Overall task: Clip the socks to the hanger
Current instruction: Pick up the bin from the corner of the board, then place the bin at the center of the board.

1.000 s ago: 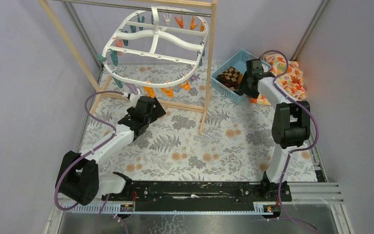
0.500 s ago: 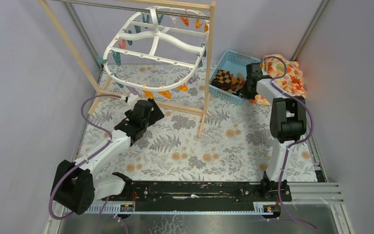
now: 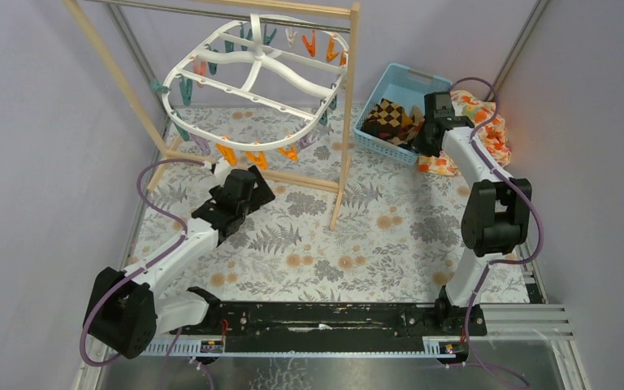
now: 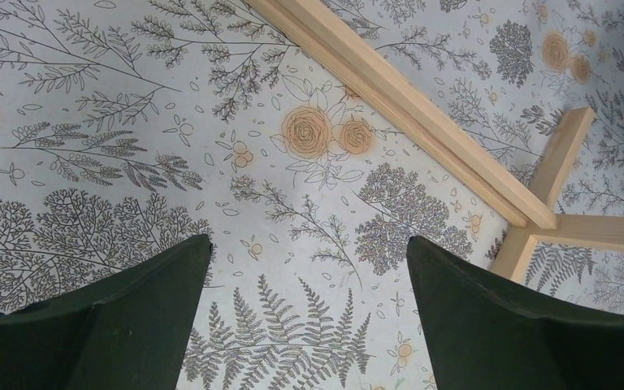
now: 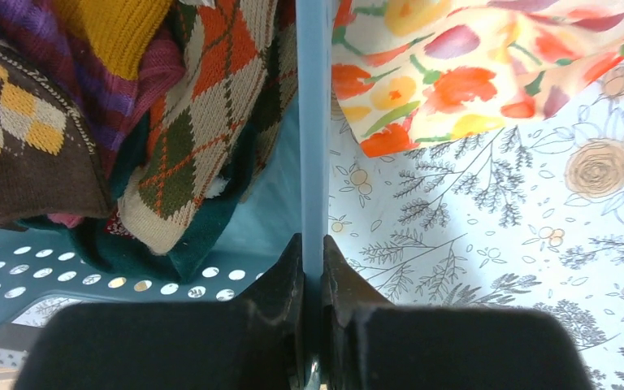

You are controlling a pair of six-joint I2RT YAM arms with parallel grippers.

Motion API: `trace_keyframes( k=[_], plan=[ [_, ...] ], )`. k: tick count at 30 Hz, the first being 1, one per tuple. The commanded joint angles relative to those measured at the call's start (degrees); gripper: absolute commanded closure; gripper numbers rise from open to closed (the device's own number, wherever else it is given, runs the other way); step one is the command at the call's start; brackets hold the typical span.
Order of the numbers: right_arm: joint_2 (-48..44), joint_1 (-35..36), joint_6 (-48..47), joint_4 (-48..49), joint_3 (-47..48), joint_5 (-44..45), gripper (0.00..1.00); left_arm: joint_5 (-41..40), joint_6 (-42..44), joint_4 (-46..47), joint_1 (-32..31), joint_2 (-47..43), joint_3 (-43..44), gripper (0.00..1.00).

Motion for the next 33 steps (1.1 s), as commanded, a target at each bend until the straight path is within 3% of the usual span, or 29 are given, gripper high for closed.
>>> trace_keyframes(
  k=[1, 9, 16, 23, 27, 28, 32, 33],
  plan=[
    [-6.12, -0.89, -2.07, -1.89, 3.21, 0.70, 1.00, -0.50, 1.51, 0.09, -0.61, -1.46, 0.67, 0.01],
    [-24.58, -1.37, 0.18, 0.47, -19.03, -0.99, 1.00, 5.69, 1.92, -0.40, -3.27, -5.74, -0.72, 0.01],
    [-40.80, -1.33, 4.47, 1.86, -38.05, -1.29, 1.00, 5.22, 1.53, -3.65, -5.89, -9.46, -1.19, 0.01],
    [-38.94, -1.30, 1.58, -3.72, -42.38, 0.07, 0.96, 6.01, 2.63, -4.82, -6.44, -12.29, -1.85, 0.02],
    [-37.16, -1.33, 1.63, -1.42, -45.58, -0.04, 0.95, 7.18, 2.85, -4.47, -6.53, -13.99, -3.37, 0.01],
    [-37.04, -1.32, 1.84, -0.59, -46.43, -0.65, 0.91, 7.60, 2.97, -4.17, -6.50, -14.22, -3.64, 0.01],
    [-38.38, -1.30, 2.86, 0.92, -48.43, -2.34, 0.40, 10.45, 2.91, -0.68, -6.71, -15.89, -5.59, 0.01],
    [-39.32, -1.33, 3.09, 0.64, -48.41, -2.12, 0.34, 11.20, 2.93, 0.33, -6.69, -16.51, -6.21, 0.02]
  ],
)
